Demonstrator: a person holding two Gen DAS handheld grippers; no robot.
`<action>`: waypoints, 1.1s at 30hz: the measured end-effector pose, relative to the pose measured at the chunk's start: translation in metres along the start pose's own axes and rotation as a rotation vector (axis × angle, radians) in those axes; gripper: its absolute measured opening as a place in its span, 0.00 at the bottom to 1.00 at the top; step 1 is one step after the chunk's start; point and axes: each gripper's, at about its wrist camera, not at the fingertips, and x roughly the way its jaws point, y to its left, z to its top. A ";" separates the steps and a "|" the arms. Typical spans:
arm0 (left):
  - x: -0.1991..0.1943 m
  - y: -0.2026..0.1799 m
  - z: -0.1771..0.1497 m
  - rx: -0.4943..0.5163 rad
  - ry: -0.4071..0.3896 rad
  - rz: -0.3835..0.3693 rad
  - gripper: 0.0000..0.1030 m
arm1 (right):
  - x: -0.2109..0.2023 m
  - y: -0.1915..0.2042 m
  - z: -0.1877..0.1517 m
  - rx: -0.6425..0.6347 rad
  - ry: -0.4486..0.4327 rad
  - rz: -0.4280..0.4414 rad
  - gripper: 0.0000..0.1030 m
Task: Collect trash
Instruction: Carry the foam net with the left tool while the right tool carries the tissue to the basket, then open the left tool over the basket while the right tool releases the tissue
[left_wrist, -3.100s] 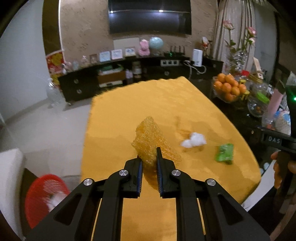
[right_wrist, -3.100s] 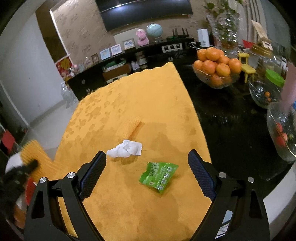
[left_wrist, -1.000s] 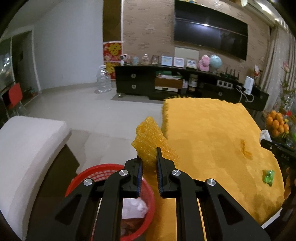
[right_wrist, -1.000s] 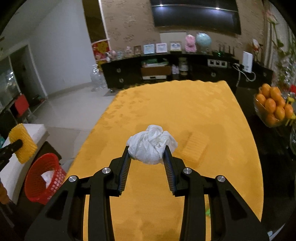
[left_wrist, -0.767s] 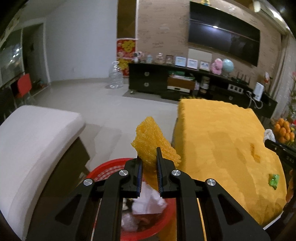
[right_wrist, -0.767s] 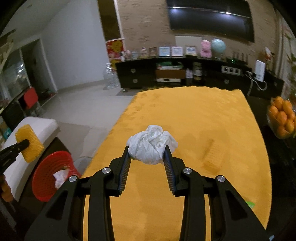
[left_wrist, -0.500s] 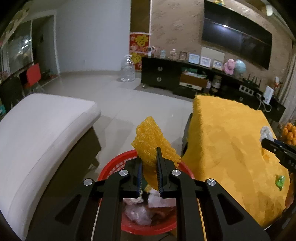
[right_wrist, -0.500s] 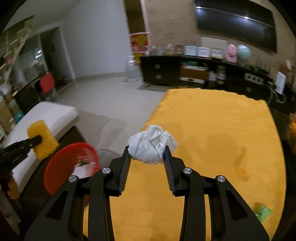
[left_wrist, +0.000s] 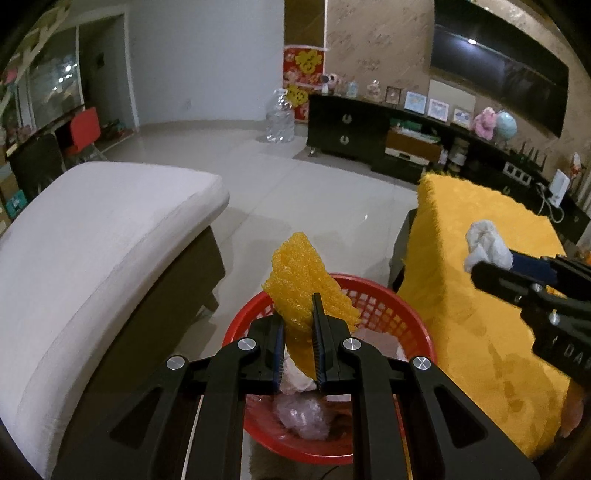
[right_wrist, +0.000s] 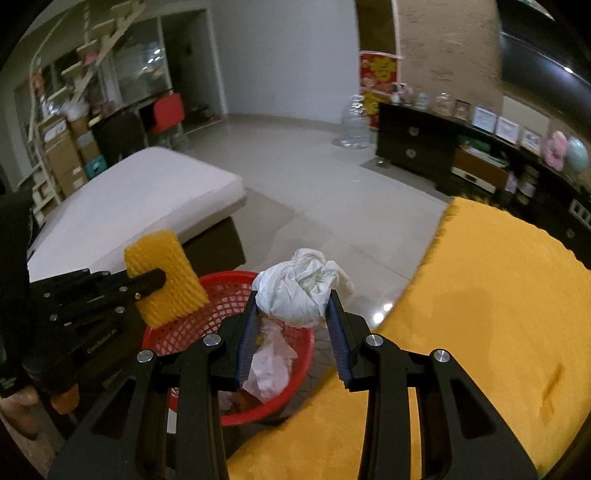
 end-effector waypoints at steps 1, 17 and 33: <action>0.004 0.001 -0.001 -0.004 0.013 0.005 0.12 | 0.007 0.001 -0.004 0.000 0.016 0.012 0.34; 0.039 0.008 -0.020 0.003 0.129 0.027 0.12 | 0.050 0.027 -0.021 -0.059 0.137 0.037 0.35; 0.037 0.016 -0.018 -0.041 0.132 0.000 0.42 | 0.048 0.019 -0.029 -0.037 0.141 0.055 0.55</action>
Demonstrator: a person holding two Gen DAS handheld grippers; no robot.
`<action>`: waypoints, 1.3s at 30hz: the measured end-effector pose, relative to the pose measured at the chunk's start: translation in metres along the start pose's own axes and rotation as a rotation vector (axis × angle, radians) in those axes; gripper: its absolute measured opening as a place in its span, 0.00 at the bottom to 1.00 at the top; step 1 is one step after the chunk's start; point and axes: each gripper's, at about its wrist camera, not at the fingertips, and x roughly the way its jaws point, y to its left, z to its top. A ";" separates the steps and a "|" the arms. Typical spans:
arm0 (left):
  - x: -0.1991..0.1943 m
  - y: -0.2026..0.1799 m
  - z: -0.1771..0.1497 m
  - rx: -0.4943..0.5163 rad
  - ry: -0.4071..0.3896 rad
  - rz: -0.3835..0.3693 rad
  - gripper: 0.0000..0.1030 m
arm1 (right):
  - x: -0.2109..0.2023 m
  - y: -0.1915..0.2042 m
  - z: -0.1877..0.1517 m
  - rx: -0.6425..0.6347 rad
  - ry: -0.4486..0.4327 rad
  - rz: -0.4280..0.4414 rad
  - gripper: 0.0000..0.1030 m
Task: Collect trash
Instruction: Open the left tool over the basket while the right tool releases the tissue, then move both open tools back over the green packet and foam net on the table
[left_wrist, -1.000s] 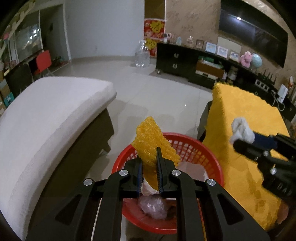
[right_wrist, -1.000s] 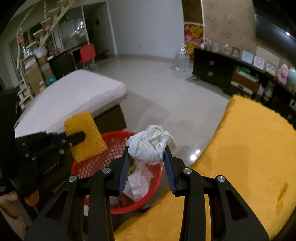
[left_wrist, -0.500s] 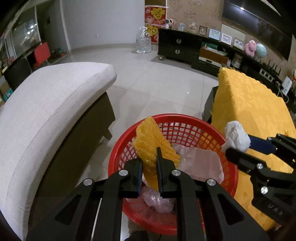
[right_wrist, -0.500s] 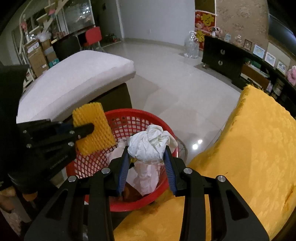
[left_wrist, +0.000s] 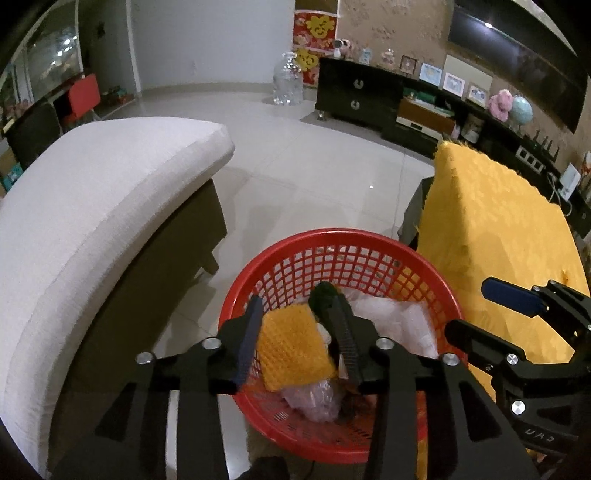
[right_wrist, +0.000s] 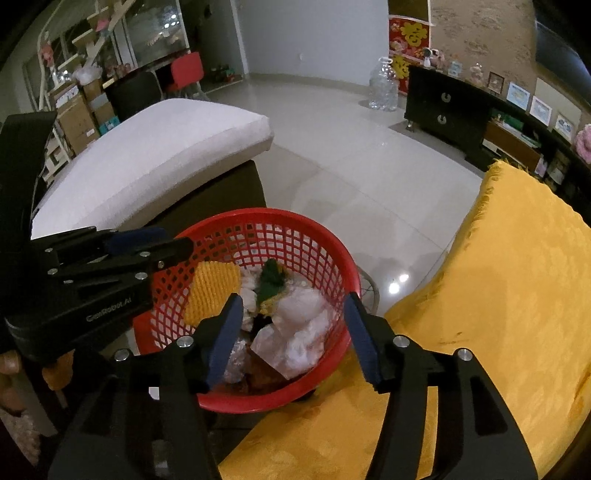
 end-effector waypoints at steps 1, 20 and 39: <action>-0.001 0.001 0.000 -0.005 -0.005 0.002 0.45 | -0.001 -0.001 0.000 0.003 -0.002 0.001 0.56; -0.046 -0.025 0.013 0.040 -0.217 0.040 0.78 | -0.052 -0.038 -0.010 0.090 -0.122 -0.110 0.71; -0.075 -0.108 0.007 0.183 -0.318 -0.067 0.83 | -0.154 -0.115 -0.063 0.274 -0.277 -0.349 0.83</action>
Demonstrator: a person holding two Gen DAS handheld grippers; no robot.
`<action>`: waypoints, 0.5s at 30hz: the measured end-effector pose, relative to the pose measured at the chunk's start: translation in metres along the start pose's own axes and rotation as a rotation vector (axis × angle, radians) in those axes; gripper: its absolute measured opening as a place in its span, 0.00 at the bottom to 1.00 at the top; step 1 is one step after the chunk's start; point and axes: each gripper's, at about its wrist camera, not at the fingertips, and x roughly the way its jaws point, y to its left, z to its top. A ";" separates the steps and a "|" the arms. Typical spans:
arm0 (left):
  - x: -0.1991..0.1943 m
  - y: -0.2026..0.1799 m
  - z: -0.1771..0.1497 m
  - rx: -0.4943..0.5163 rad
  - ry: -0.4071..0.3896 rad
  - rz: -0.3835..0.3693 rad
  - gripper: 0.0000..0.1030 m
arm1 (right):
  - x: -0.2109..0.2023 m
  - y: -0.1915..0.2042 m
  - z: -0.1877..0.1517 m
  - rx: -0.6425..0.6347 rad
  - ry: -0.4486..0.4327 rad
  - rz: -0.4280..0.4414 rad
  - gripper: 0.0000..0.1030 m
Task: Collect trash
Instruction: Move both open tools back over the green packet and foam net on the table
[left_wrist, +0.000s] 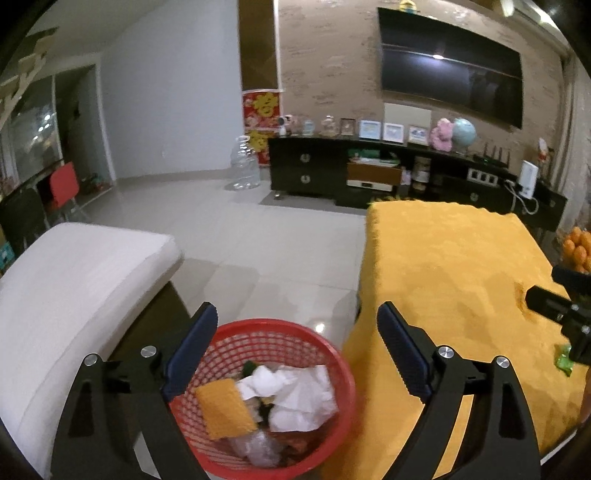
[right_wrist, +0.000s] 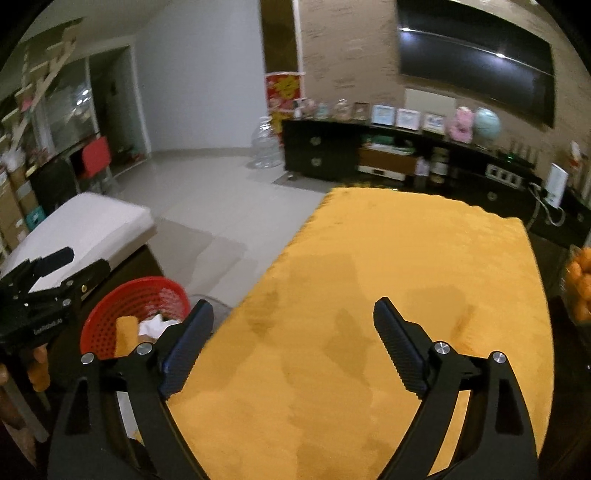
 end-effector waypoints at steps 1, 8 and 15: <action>-0.001 -0.007 0.001 0.011 -0.002 -0.010 0.83 | -0.004 -0.007 -0.002 0.014 -0.004 -0.013 0.83; -0.004 -0.048 0.001 0.069 -0.013 -0.073 0.83 | -0.025 -0.057 -0.018 0.110 -0.014 -0.101 0.84; -0.006 -0.094 -0.002 0.143 -0.015 -0.140 0.83 | -0.050 -0.100 -0.037 0.210 -0.022 -0.185 0.84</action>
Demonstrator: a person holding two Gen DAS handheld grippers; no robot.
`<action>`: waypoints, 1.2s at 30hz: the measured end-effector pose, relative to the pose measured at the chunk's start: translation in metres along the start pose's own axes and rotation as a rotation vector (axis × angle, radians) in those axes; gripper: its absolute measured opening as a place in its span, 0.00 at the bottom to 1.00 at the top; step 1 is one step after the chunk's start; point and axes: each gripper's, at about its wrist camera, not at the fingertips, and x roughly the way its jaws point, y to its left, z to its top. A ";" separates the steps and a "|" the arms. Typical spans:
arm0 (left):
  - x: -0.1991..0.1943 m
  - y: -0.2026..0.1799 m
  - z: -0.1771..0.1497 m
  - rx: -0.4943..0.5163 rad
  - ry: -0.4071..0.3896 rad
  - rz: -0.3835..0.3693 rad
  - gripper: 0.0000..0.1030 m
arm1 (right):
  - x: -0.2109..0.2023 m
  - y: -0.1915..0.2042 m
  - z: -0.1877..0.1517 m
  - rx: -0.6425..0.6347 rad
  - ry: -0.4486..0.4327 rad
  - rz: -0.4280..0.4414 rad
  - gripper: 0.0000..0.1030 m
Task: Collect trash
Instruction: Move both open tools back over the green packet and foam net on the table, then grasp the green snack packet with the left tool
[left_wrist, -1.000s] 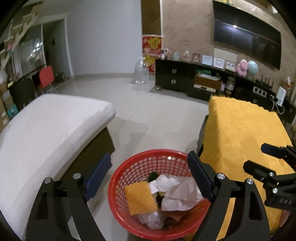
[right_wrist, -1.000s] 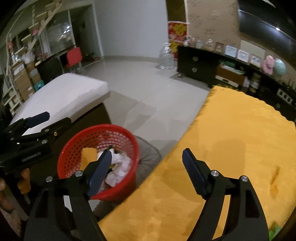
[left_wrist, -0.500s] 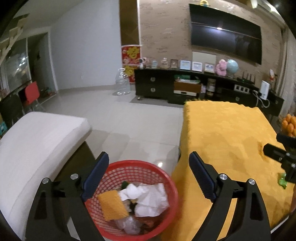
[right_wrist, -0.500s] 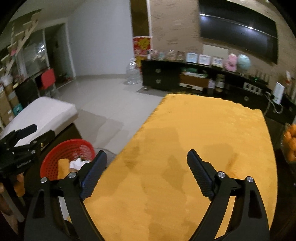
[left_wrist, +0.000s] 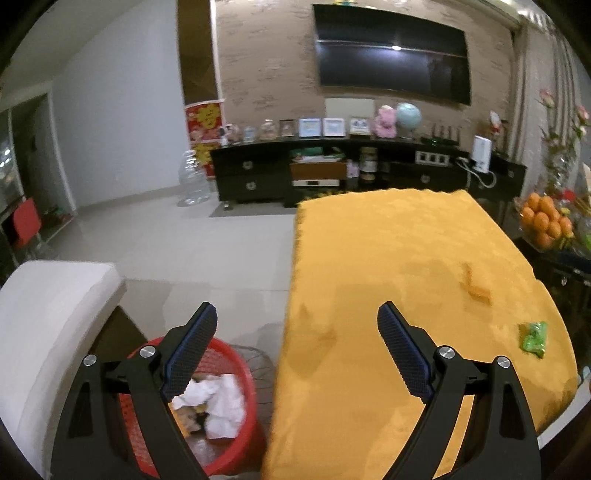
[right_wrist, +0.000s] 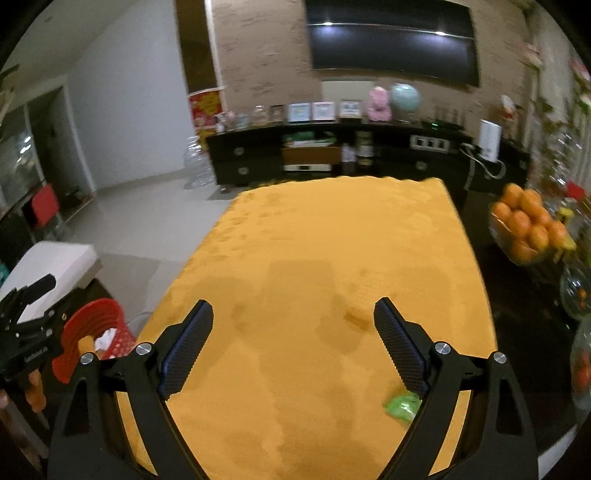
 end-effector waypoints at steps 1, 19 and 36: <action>0.001 -0.007 0.000 0.010 0.001 -0.010 0.83 | -0.002 -0.006 -0.001 0.013 -0.001 -0.012 0.84; 0.022 -0.149 -0.016 0.219 0.101 -0.285 0.83 | -0.047 -0.111 -0.023 0.269 -0.044 -0.166 0.84; 0.069 -0.292 -0.038 0.381 0.285 -0.589 0.83 | -0.071 -0.165 -0.033 0.445 -0.085 -0.165 0.84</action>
